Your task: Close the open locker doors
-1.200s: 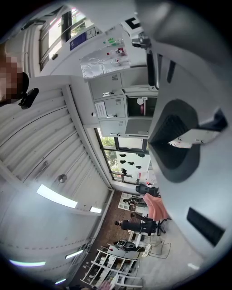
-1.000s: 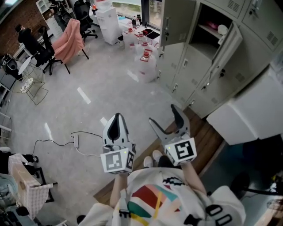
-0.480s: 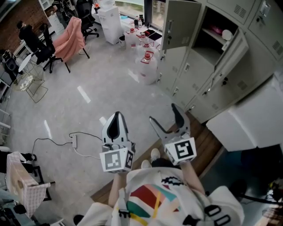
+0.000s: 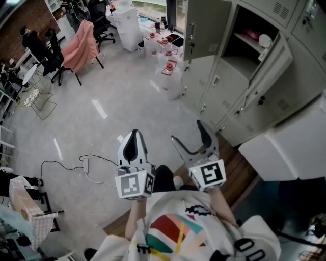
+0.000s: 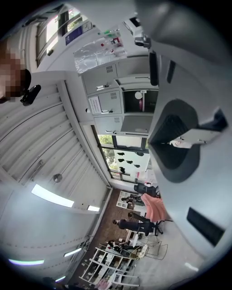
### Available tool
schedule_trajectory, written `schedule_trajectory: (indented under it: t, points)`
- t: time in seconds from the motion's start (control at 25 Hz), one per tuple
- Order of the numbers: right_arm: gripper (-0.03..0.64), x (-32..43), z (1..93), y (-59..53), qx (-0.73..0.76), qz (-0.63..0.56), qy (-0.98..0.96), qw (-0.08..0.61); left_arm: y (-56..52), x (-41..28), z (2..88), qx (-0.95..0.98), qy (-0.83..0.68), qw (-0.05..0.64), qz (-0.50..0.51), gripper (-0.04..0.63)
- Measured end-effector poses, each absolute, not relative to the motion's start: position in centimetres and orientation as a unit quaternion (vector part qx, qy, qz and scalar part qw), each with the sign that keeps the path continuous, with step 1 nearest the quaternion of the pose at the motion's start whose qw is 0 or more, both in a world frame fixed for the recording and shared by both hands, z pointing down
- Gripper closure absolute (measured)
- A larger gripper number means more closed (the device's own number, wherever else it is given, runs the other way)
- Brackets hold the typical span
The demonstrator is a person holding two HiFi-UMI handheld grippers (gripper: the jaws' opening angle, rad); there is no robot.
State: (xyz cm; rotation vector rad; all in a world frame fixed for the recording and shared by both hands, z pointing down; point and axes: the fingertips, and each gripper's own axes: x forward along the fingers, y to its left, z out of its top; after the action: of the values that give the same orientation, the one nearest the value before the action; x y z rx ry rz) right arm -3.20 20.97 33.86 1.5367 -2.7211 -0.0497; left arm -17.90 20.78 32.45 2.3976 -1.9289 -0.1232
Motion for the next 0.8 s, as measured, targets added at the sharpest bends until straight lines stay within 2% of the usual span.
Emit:
schedule_trajectory:
  t: [0.32, 0.52, 0.8]
  points:
    - [0.264, -1.6, 34.8, 15.1, 0.497, -0.030, -0.867, 0.014, 14.3, -16.1, 32.8, 0.790, -0.610, 0.016, -0.053, 0.589]
    - [0.262, -2.0, 35.1, 8.2, 0.496, -0.078, -0.864, 0.031, 6.1, -15.9, 35.1, 0.801, -0.595, 0.013, -0.068, 0.588]
    - [0.264, -0.3, 36.4, -4.0, 0.541, -0.067, -0.838, -0.012, -7.1, -15.1, 36.6, 0.829, -0.555, -0.008, -0.074, 0.589]
